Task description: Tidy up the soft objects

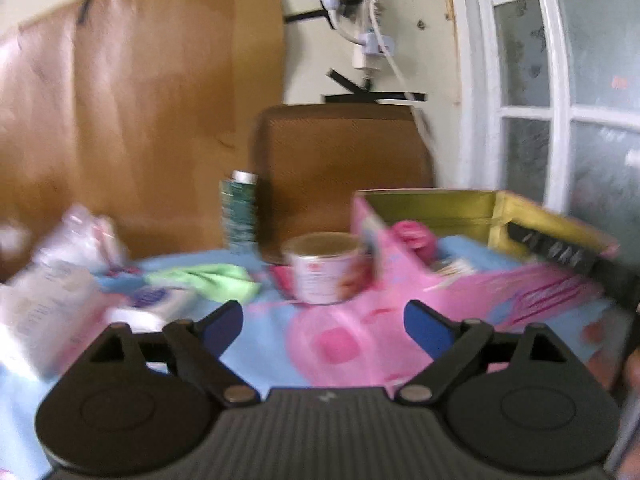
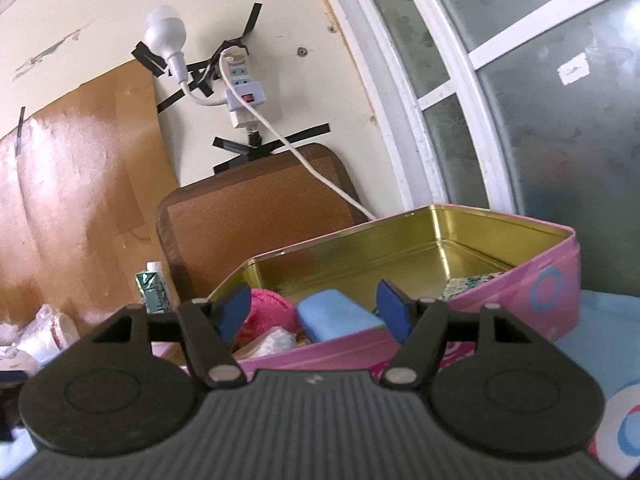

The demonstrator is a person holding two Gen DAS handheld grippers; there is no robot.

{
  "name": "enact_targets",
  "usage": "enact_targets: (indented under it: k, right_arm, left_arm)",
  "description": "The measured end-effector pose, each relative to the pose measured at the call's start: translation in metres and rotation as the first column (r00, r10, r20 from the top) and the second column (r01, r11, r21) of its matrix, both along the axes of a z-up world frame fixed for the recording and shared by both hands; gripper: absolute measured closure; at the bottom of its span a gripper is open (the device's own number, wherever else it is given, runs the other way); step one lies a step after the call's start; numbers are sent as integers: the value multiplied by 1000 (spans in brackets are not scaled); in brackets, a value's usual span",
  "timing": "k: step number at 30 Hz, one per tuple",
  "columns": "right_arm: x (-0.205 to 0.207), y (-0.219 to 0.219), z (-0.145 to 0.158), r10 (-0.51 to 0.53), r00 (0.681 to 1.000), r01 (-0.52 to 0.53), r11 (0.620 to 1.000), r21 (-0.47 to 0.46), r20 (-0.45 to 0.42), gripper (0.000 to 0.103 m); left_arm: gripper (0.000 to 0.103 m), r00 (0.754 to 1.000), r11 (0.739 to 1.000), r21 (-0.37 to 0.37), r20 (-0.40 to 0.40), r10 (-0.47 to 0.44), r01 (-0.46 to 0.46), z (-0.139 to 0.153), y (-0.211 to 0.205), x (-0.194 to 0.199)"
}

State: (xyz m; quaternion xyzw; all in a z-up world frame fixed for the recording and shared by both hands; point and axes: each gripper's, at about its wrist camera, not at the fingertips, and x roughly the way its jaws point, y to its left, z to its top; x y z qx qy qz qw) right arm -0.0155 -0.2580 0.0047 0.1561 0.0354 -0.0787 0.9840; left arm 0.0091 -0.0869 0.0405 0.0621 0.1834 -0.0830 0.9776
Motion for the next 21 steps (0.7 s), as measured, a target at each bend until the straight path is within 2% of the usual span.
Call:
enact_targets:
  k: [2,5,9,12,15,17,19,21]
  right_arm:
    - [0,3,1,-9,1000,9,1000,-14,-5,27]
    - [1,11,2,-46,999,44,997,-65,-28,26]
    - [-1,24,3,-123,990,112,981,-160,-63,20]
    - [-6,29,2,-191,977,171,967,-191,-92,19]
    - [-16,44,3,-204,975,178,955,-237,-91,19]
    - [-23,63,6,-152,986,129,956,-265,-69,19]
    - [-26,86,14,-69,996,51,954,-294,-53,19]
    - [-27,115,22,42,999,-47,941,-335,-22,18]
  left_arm:
    - [10,999,999,16,15,36,-37,-2,17,-6]
    - [6,992,992,-17,8,122,-122,-6,54,-9]
    - [6,962,963,14,-18,271,-271,-19,97,-13]
    - [6,949,949,17,-3,316,-316,-21,125,-20]
    - [5,935,935,12,30,353,-353,-20,148,-22]
    - [5,932,931,-42,-3,362,-362,-20,165,-15]
    - [5,938,924,-160,-60,342,-348,-22,186,-12]
    - [5,938,901,-260,-78,337,-346,-23,204,-15]
